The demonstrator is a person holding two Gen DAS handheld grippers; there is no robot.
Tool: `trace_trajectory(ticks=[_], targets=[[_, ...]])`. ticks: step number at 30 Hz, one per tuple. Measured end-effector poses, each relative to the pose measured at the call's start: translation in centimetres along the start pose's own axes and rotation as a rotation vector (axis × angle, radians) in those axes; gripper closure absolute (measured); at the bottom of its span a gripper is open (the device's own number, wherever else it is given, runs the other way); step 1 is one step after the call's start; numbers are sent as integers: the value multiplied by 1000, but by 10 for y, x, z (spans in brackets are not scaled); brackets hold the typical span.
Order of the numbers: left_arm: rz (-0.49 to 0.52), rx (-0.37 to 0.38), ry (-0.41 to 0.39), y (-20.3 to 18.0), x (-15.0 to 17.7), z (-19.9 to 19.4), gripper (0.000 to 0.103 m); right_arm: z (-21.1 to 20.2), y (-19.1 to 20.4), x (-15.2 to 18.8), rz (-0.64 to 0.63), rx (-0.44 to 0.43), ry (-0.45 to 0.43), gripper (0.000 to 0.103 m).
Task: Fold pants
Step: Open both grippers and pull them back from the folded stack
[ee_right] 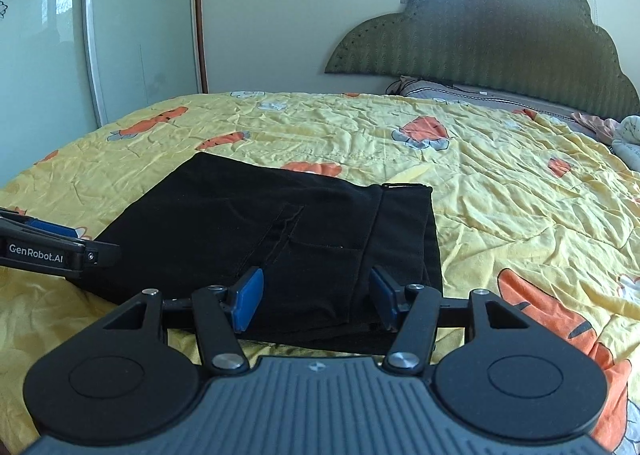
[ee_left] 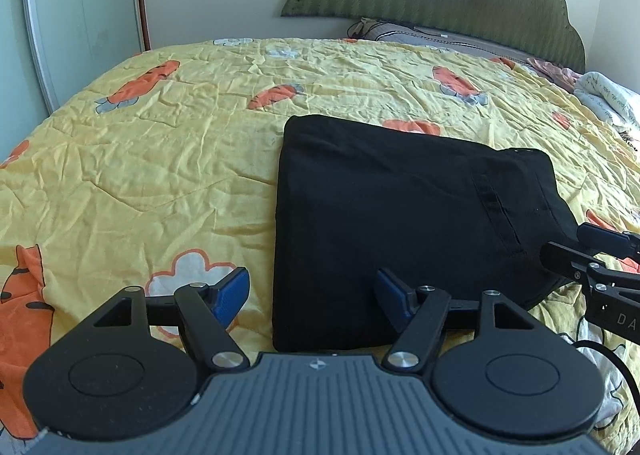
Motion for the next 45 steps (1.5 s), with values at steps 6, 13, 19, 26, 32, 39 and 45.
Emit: trace_trajectory(ticks=[6,13,19,26,32,39,45], targets=[[13,-16,3,-4,1,-1,26,7,-2,7,-24,27,37,45],[21,-20,5,-6,2,-1,24,-3,-4,3,7,10,3,45],[39,-22,-2,-9,3,0,22,7,-7,10,-17,40,29,44],[46,-31,-5,-9,4,1,20,7,-7,10,-10,39,26,43],[47,-33,-3,-9,4,1,20,0,-6,5,2,39,13,43],[48,-30,-2,-10,4,0,19,4,-7,11,-15,41,27,41],[69,28,-34,-3,-9,-1,19,-3,-18,4,57,4,-10,41]])
Point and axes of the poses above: each gripper's, at about its wrist camera, not at the fingertips, and z roughly the way its jaws point, y to its left, x to its underside, the point moved 7 cm from there along z, roughly the way its jaws point, and after that the axes turned 7 degrees about -z, right-handed, at the moved point
